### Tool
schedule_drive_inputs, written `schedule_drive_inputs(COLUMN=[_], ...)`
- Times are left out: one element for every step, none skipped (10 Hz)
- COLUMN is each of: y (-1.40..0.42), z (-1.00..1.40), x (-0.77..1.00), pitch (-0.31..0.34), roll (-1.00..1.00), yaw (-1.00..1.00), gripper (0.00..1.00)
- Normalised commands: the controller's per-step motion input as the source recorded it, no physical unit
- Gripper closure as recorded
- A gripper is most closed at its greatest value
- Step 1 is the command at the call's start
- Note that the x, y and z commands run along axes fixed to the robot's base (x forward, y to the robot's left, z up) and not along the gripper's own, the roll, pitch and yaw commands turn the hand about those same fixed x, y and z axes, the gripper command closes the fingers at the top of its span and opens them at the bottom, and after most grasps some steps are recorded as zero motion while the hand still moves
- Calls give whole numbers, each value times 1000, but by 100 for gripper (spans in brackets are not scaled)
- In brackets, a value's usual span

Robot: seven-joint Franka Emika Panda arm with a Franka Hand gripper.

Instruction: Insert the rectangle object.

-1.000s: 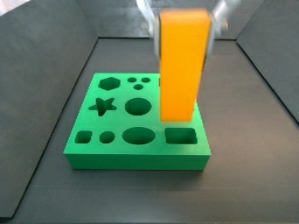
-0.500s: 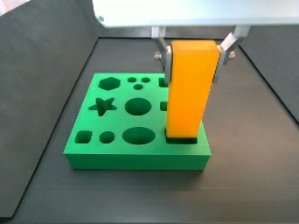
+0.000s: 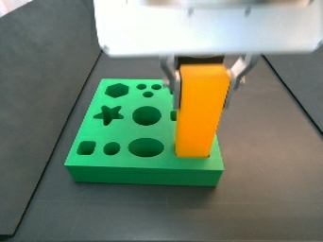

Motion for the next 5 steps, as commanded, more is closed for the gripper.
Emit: schedule_drive_inputs(y=[0,0,0,29,-106], z=[-686,-651,-266,-360,-51], x=[180,169,417,194,51], pitch=[63,84,67,-7,0], roll=[0,29,-117,-219,59], yaw=[0,-180,-183,-123,0], gripper=[100,100,100,100,100])
